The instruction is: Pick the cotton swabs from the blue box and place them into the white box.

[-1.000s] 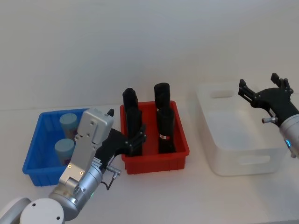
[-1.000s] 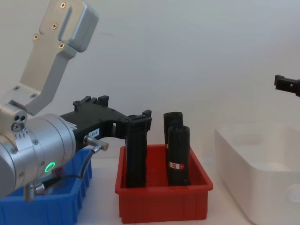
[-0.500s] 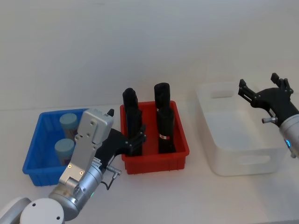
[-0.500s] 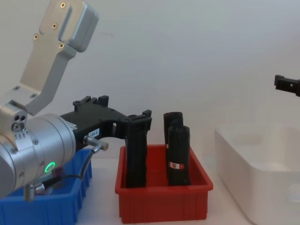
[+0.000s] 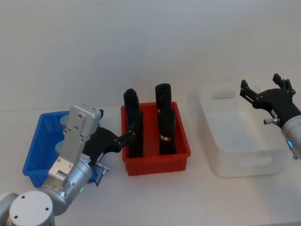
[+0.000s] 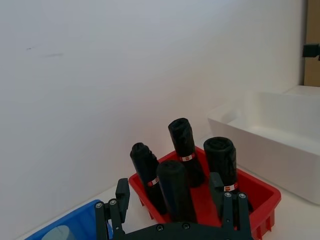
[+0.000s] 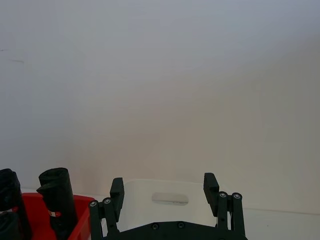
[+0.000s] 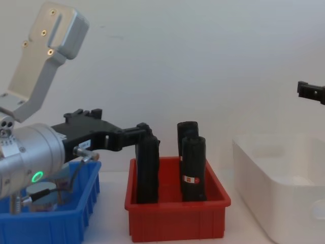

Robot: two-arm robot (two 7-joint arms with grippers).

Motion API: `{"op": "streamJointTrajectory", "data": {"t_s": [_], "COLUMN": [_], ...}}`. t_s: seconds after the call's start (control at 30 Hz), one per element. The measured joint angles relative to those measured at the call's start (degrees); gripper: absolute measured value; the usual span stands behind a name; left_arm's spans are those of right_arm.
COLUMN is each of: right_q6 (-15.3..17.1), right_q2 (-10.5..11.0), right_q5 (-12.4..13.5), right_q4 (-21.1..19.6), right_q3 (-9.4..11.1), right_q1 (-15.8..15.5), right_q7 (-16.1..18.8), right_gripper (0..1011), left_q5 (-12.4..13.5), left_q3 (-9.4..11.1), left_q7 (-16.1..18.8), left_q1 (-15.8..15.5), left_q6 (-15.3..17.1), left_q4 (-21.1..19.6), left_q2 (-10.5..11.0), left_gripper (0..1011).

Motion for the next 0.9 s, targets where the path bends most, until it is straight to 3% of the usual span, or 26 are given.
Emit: {"op": "streamJointTrajectory", "data": {"t_s": [0.53,0.9], "right_q6": [0.0,0.0], "right_q2": [0.0,0.0], "right_q5": [0.0,0.0], "right_q4": [0.0,0.0], "right_q3": [0.0,0.0], "right_q1": [0.0,0.0], "right_q7": [0.0,0.0], "right_gripper": [1002,1002], "left_q5": [-5.6,-7.7], "left_q3": [-3.6,-5.4], "left_q7": [-0.9,-1.7], "left_q1": [-2.1,-4.2], "left_q6": [4.0,5.5], "left_q4": [5.5,10.6], "left_q2": [1.1,1.2], "left_gripper": [1004,1004]}}
